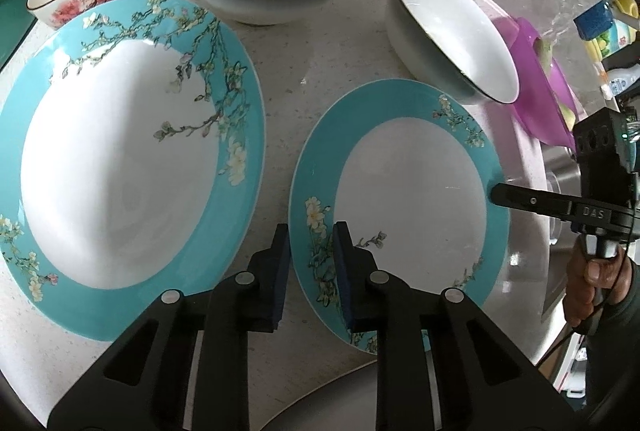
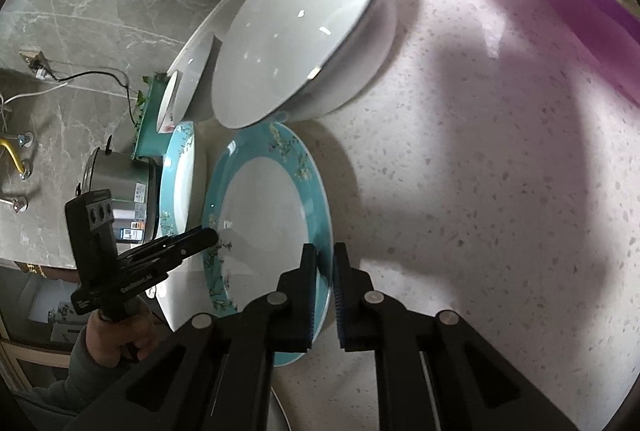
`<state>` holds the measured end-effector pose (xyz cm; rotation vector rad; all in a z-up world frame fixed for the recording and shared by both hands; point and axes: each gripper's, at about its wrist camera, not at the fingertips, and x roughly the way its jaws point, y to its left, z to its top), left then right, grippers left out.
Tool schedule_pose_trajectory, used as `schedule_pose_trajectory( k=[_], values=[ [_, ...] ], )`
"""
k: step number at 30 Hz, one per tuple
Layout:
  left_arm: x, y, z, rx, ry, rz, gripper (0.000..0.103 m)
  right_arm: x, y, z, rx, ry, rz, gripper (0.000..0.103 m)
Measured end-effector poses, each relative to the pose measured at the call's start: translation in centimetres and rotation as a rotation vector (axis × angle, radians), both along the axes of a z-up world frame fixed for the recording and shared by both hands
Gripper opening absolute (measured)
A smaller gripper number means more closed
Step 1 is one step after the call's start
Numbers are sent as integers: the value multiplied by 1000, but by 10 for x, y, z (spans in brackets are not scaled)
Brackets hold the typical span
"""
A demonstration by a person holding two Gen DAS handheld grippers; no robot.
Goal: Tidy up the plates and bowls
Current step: 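Lift the teal floral plate and lower it onto the grey-rimmed plate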
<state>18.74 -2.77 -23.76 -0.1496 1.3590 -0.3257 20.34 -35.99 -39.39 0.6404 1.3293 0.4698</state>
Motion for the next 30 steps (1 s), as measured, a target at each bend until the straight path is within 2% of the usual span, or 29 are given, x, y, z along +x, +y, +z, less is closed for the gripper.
schedule_pose_trajectory(
  k=[5, 20, 30],
  values=[
    [0, -1, 5, -11, -3, 2, 18, -3, -5, -3, 14, 3, -22, 11],
    [-20, 14, 34, -12, -34, 4, 18, -15, 2, 22, 12, -45, -17, 11],
    [-55, 30, 57, -14, -44, -2, 18, -39, 20, 40, 14, -61, -20, 11]
  ],
)
